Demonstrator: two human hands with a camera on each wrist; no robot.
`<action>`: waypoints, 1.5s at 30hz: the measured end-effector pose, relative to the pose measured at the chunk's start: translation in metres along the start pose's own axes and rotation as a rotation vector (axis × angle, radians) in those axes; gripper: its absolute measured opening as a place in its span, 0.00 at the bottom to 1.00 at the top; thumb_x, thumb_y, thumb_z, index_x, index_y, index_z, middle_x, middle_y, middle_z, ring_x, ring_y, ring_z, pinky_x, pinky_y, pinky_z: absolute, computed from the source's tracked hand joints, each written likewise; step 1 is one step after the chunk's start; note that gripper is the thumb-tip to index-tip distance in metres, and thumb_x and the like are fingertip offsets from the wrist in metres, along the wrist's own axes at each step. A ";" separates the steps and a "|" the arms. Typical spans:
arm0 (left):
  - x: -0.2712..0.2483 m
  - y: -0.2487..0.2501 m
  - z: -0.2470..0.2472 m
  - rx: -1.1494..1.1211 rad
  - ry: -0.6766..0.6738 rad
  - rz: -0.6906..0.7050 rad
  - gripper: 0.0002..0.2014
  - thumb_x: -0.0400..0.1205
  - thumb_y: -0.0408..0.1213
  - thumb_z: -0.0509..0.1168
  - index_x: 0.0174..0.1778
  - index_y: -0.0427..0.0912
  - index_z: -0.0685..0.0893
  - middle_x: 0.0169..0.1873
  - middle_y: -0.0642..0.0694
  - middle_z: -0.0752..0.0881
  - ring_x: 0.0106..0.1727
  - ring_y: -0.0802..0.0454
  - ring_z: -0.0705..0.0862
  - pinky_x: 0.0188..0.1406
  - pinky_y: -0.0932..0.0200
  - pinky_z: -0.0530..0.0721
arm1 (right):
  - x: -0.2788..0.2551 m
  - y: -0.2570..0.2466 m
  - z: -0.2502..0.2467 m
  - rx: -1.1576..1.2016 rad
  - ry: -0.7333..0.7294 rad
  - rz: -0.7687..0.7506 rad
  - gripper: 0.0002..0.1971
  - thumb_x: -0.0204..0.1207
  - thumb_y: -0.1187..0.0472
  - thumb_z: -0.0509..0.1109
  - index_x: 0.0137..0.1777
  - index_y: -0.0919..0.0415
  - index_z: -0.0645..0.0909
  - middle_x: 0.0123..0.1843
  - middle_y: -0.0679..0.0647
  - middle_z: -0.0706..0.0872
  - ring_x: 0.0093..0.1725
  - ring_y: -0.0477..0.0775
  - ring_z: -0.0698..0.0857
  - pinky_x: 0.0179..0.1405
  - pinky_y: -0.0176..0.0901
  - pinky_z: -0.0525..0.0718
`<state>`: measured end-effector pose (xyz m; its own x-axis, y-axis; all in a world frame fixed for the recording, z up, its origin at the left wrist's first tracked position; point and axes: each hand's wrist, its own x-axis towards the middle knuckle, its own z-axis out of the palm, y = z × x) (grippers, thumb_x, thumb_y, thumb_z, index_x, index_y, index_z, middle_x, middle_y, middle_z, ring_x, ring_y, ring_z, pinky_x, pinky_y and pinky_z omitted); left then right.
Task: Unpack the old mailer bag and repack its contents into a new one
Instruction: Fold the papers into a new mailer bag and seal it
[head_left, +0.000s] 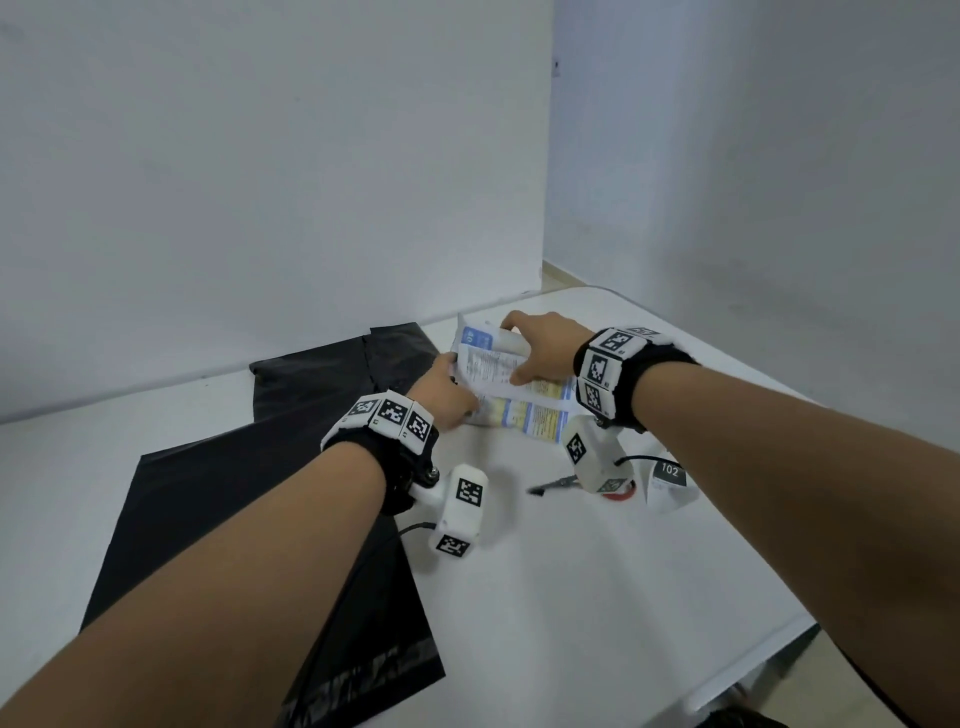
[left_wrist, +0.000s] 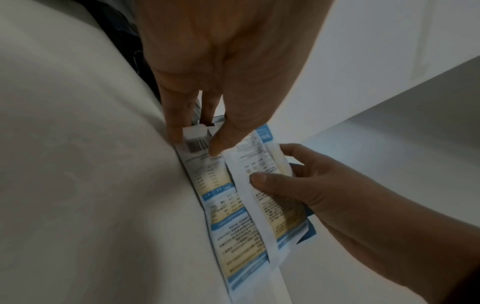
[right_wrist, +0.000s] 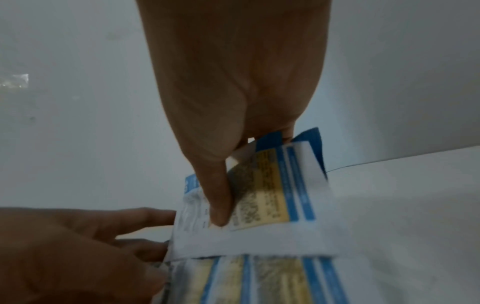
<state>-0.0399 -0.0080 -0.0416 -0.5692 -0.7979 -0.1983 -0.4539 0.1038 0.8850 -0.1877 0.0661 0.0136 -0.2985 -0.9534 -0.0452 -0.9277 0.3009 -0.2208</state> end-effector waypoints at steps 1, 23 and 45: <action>-0.002 0.004 0.000 -0.013 -0.001 -0.006 0.39 0.74 0.23 0.68 0.79 0.42 0.59 0.64 0.36 0.81 0.61 0.41 0.83 0.62 0.44 0.84 | 0.000 -0.002 -0.001 -0.016 0.023 -0.007 0.36 0.71 0.54 0.77 0.76 0.53 0.65 0.67 0.58 0.80 0.61 0.61 0.82 0.50 0.47 0.79; -0.006 0.006 0.004 0.136 -0.055 0.073 0.36 0.75 0.27 0.66 0.78 0.40 0.58 0.66 0.39 0.77 0.70 0.43 0.77 0.72 0.44 0.76 | -0.014 -0.015 0.010 -0.262 -0.090 -0.016 0.27 0.67 0.50 0.78 0.64 0.57 0.77 0.56 0.55 0.86 0.49 0.56 0.83 0.32 0.37 0.73; -0.189 -0.092 -0.149 0.887 -0.153 -0.216 0.26 0.84 0.43 0.61 0.79 0.57 0.66 0.79 0.47 0.68 0.76 0.48 0.72 0.73 0.63 0.66 | -0.076 -0.127 0.044 1.314 -0.310 0.212 0.12 0.76 0.60 0.73 0.58 0.59 0.83 0.42 0.54 0.93 0.38 0.53 0.93 0.39 0.48 0.91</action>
<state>0.2122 0.0449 -0.0228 -0.4666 -0.7726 -0.4306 -0.8836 0.4285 0.1887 -0.0375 0.0998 0.0025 -0.1836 -0.9106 -0.3704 0.0757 0.3626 -0.9289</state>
